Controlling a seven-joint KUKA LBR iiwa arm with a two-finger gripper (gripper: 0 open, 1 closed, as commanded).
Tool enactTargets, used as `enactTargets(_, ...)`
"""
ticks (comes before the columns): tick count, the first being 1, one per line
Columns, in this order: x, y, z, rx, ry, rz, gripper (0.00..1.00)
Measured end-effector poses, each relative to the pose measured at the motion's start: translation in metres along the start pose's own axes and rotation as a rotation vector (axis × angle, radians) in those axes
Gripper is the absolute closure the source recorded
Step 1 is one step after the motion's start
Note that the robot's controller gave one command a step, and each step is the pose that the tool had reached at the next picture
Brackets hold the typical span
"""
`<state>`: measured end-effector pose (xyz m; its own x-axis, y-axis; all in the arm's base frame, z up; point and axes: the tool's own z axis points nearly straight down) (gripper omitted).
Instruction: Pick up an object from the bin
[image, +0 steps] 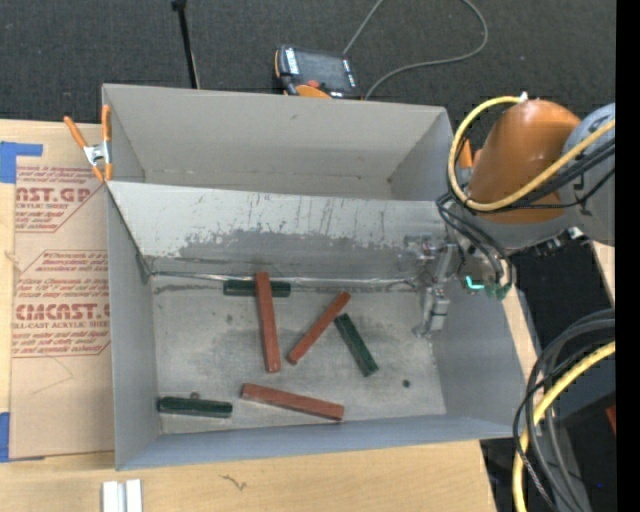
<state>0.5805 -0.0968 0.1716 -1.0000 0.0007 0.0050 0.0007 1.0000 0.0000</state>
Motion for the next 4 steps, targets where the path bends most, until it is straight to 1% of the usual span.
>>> enactTargets(1,0.036,0.059,0.105,-0.003,0.0,0.259,0.0)
enactTargets(2,0.049,0.065,0.072,-0.002,-0.006,0.524,0.0)
enactTargets(3,0.053,0.069,0.072,-0.002,-0.005,0.776,0.0)
enactTargets(4,0.053,0.074,0.103,-0.001,-0.001,1.134,0.0)
